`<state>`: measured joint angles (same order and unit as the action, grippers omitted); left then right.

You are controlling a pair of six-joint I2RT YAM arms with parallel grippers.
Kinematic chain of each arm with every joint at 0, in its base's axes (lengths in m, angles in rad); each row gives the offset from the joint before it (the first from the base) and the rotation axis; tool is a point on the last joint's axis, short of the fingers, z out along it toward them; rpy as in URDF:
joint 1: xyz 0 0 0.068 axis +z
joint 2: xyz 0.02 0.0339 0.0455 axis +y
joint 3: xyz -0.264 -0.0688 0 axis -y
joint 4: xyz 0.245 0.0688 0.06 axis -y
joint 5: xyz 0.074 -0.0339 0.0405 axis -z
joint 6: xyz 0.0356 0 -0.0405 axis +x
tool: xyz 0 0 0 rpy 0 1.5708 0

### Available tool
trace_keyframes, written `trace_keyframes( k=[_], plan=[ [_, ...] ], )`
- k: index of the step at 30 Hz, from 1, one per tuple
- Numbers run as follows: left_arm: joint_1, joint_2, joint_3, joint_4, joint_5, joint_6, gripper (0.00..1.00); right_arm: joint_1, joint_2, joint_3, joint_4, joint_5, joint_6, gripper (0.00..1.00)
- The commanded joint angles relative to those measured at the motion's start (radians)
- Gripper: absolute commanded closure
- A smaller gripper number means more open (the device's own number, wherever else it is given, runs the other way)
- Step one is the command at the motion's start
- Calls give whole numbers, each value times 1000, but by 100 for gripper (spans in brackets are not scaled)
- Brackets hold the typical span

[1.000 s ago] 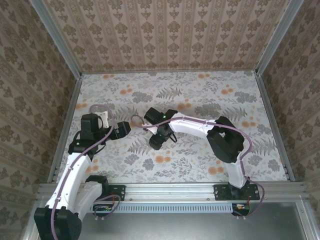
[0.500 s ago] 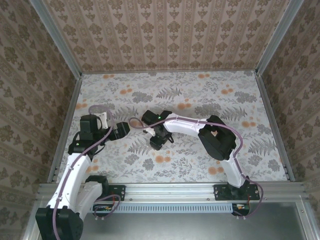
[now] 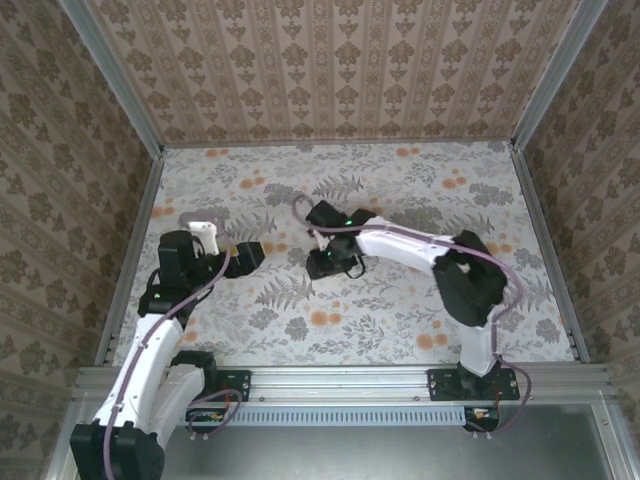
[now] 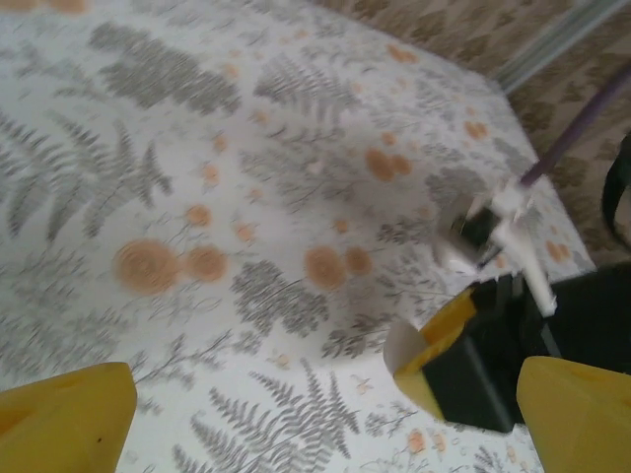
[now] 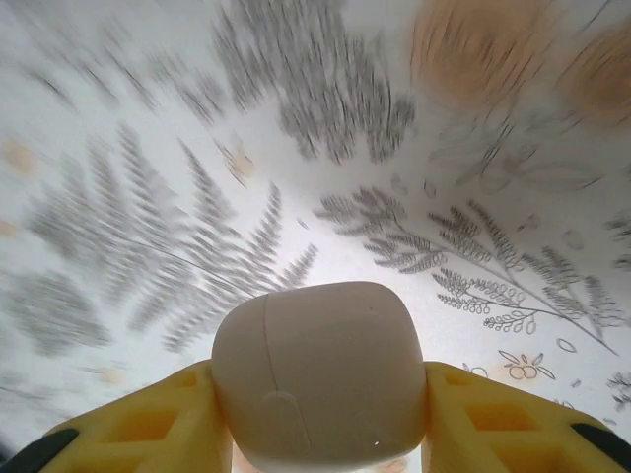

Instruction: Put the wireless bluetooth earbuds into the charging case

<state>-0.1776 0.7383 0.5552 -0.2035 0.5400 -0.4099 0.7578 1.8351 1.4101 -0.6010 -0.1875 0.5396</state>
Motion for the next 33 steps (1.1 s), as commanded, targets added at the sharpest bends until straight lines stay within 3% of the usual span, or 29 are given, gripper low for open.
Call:
trace_keyframes(
  k=[1, 7, 11, 23, 33],
  plan=[
    [-98, -29, -2, 164, -16, 44, 0, -7, -149, -40, 217, -58, 295, 52],
    [-415, -33, -14, 275, -340, 154, 5, -11, -281, -107, 347, -56, 500, 50],
    [-529, -22, -72, 480, -437, 158, 8, -8, -361, -195, 445, -16, 638, 47],
    [-588, 128, -140, 864, -390, 31, 17, 5, -496, -302, 492, 81, 772, 46],
    [-586, 237, -114, 957, -356, -9, 21, 14, -514, -333, 527, 83, 810, 46]
  ],
)
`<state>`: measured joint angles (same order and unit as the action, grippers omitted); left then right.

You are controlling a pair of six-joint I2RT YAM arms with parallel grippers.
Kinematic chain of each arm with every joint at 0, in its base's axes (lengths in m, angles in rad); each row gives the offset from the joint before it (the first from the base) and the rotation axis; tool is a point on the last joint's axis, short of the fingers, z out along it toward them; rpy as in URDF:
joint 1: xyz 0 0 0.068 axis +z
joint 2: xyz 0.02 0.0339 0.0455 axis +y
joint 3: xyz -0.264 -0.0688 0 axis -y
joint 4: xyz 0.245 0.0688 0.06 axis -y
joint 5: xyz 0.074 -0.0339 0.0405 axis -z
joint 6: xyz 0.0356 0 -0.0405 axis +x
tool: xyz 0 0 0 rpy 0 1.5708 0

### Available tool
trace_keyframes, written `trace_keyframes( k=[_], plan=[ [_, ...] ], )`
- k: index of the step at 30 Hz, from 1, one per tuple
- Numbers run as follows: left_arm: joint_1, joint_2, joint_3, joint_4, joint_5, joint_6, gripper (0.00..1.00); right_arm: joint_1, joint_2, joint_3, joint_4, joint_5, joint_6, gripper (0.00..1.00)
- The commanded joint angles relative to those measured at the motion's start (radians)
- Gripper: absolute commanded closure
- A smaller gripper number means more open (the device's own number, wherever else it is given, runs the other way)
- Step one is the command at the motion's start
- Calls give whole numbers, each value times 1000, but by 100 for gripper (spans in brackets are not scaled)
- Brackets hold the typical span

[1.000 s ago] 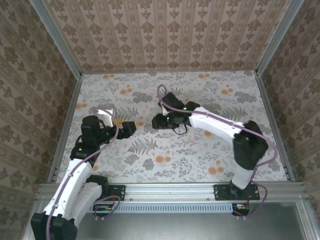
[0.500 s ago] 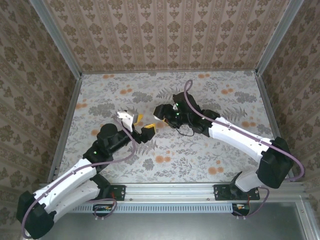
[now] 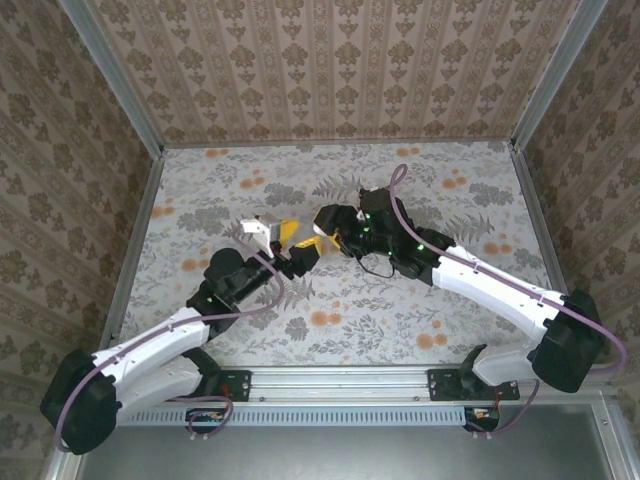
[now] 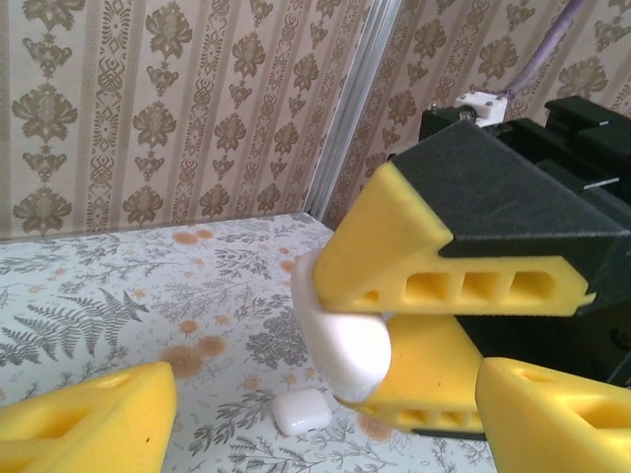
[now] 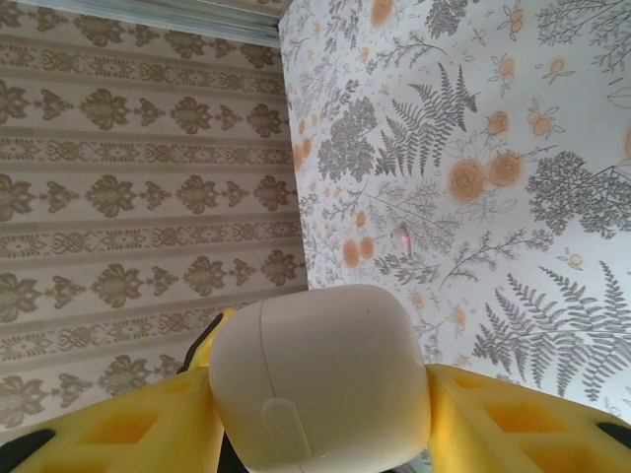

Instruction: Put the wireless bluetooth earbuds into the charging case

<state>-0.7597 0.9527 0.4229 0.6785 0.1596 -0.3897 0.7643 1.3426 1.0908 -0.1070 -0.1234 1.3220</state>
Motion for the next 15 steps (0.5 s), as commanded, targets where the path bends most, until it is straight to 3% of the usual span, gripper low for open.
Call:
trace_keyframes(
  k=[1, 6, 15],
  plan=[
    [-4, 37, 26, 79, 26, -31, 21, 9, -23, -17, 35, 19, 29, 46],
    [6, 100, 59, 105, 38, -33, 26, 11, -26, -21, 43, 20, 33, 46],
    [28, 185, 89, 184, 84, -63, 46, 11, -23, -22, 43, 22, 33, 46]
  ],
)
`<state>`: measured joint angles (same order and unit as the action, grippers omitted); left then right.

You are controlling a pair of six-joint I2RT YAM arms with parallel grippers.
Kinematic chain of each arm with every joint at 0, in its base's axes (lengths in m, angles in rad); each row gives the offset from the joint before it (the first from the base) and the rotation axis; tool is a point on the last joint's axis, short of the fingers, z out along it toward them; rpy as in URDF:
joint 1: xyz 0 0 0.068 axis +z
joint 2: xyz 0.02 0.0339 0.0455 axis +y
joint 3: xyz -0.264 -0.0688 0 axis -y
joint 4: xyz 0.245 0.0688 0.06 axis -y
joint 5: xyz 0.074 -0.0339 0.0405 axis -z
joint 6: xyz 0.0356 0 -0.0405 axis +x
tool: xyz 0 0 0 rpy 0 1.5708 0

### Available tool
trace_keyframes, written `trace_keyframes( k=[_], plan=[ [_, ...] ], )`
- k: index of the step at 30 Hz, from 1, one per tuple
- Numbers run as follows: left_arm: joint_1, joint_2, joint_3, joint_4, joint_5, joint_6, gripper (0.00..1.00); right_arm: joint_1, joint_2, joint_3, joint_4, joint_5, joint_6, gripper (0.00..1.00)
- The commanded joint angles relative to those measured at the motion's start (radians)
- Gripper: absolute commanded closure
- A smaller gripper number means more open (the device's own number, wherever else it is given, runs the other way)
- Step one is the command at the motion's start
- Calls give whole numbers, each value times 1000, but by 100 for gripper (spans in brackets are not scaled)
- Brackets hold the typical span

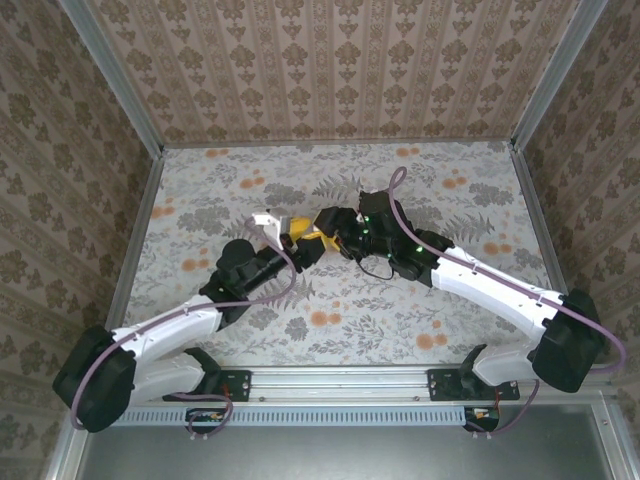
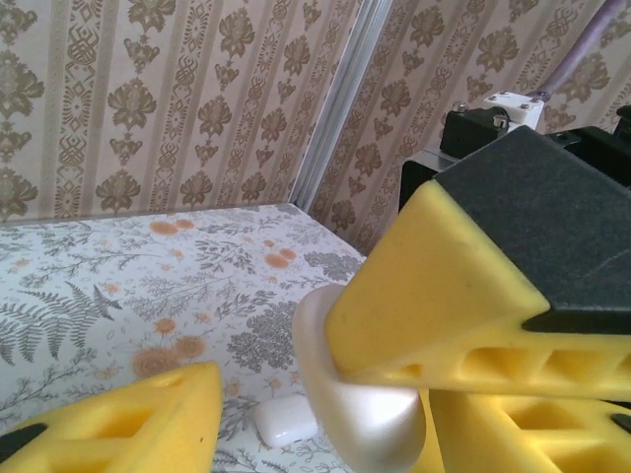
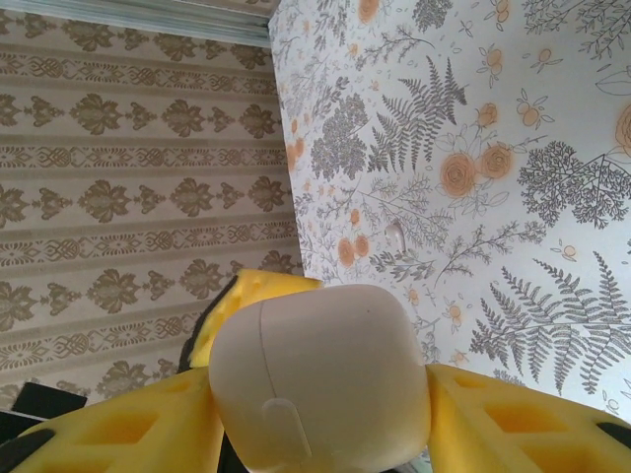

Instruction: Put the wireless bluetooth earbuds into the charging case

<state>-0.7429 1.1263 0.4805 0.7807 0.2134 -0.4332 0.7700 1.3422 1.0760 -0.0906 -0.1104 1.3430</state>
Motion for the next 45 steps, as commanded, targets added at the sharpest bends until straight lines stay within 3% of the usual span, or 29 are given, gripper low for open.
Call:
trace_keyframes(
  k=[1, 8, 14, 20, 26, 29, 33, 37, 45],
  plan=[
    [13, 14, 33, 87, 33, -22, 50, 5, -24, -7, 27, 11, 11, 46],
    [31, -4, 38, 58, 52, -22, 78, 6, -30, -8, 38, 23, -25, 41],
    [96, -55, 42, -24, 125, -39, 85, -75, -98, 28, -36, 17, -304, 36],
    [224, -96, 106, -182, 389, -63, 88, -228, -193, 100, -177, -188, -718, 32],
    [326, -119, 210, -373, 670, -30, 91, -248, -150, 167, -319, -555, -1055, 35],
    [344, -123, 259, -462, 786, -6, 92, -247, -110, 167, -341, -653, -1096, 37],
    [352, -119, 331, -577, 894, 25, 92, -238, -99, 123, -265, -687, -1087, 37],
    [352, -107, 374, -630, 950, 23, 93, -210, -102, 99, -173, -658, -1041, 42],
    [350, -95, 401, -631, 993, -8, 93, -165, -85, 82, -81, -717, -1012, 46]
  ],
)
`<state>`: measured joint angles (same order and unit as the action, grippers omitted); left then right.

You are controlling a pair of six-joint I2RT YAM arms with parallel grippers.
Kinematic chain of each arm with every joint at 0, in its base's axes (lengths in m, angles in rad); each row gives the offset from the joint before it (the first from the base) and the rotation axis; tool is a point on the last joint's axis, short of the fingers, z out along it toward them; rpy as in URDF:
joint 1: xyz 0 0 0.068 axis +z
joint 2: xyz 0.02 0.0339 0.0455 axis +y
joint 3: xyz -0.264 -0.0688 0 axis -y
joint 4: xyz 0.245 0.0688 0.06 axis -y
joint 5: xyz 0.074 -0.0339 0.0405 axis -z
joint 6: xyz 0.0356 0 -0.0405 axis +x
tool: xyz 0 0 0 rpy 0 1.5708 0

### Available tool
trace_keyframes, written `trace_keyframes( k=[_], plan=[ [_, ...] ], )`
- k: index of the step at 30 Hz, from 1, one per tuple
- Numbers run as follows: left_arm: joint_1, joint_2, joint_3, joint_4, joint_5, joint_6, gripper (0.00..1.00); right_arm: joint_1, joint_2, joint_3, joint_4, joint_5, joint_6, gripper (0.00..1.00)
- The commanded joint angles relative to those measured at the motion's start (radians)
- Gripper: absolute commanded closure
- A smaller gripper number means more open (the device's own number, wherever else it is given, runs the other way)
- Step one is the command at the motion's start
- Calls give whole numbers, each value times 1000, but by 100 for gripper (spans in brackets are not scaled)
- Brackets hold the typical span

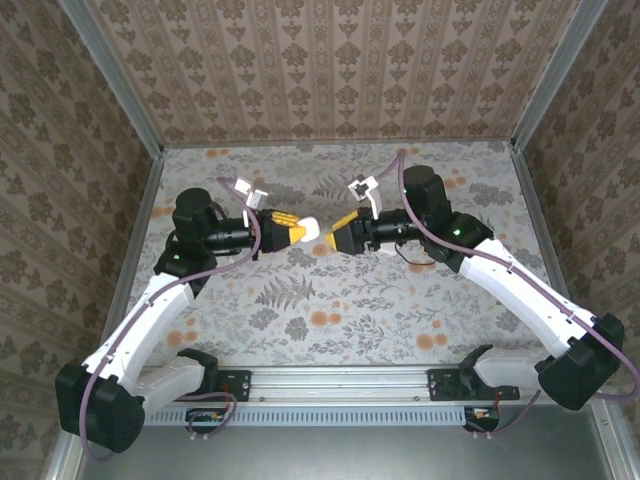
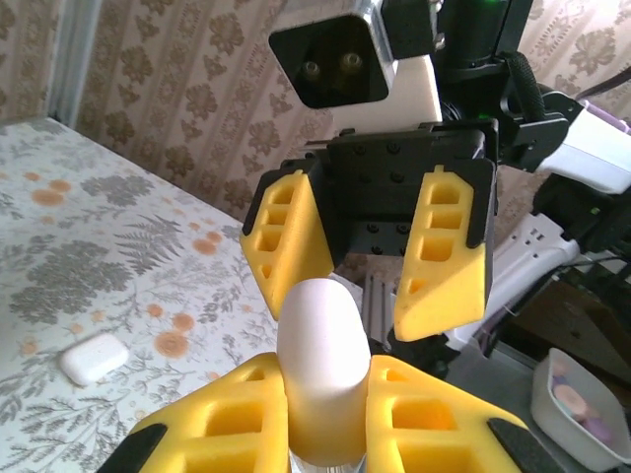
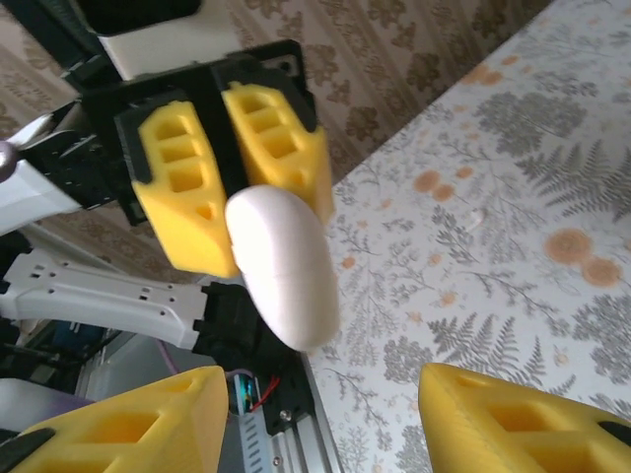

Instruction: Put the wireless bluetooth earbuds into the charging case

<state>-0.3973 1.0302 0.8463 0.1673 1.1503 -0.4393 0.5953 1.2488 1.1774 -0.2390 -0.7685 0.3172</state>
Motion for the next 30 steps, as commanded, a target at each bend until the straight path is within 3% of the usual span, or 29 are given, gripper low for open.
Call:
trace_keyframes(
  k=[1, 14, 26, 28, 30],
  plan=[
    [6, 1, 38, -19, 58, -1, 93, 13, 12, -19, 72, -60, 17, 46],
    [-2, 13, 51, -29, 68, -5, 93, 32, 72, -3, 138, -102, 61, 52],
    [-8, 22, 60, -37, 45, 5, 92, 31, 88, -83, 395, -127, 254, 83],
    [-8, 18, 57, -51, 16, 17, 87, 31, 73, -122, 471, -94, 291, 86],
    [-7, 13, 49, -41, -9, 12, 75, 32, 58, -152, 531, -59, 318, 88]
  ],
)
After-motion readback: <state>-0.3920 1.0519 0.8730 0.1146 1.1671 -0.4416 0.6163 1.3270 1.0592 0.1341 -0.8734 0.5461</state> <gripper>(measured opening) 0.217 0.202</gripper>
